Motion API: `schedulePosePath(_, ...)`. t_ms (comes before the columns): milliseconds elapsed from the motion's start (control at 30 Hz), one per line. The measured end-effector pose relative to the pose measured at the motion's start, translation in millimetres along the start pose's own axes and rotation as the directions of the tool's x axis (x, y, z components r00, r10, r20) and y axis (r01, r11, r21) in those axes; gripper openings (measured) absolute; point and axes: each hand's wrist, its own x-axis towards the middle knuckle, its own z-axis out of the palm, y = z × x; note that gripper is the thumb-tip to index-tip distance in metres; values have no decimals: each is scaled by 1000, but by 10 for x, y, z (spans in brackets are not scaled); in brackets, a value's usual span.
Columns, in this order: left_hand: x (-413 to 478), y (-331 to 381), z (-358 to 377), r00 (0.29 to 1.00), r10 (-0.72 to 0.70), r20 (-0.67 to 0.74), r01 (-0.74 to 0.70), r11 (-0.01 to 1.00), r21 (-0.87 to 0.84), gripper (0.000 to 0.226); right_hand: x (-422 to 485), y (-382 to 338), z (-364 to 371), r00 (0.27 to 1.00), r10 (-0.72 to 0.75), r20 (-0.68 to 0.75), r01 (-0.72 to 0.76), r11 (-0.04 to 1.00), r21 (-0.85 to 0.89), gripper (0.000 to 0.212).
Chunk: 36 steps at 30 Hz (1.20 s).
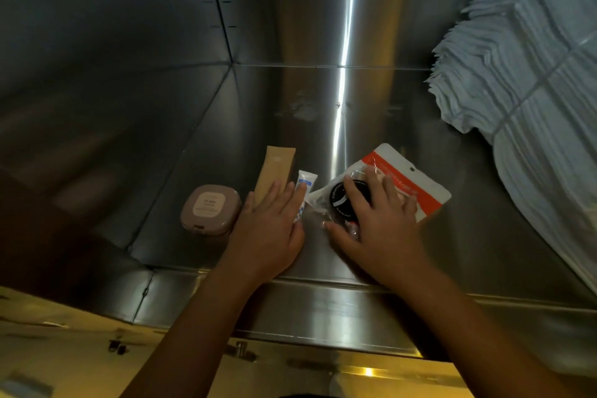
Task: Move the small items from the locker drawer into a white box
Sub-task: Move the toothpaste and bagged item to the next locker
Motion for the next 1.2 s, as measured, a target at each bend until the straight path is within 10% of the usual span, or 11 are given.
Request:
schedulePosePath(400, -16, 117, 58, 998, 23, -65, -18, 997, 69, 78, 101, 430, -211, 893, -427, 142, 412, 903, 126, 71)
schedulePosePath(1200, -91, -168, -31, 998, -63, 14, 63, 998, 19, 112, 274, -177, 31, 933, -352, 78, 339, 930, 145, 71)
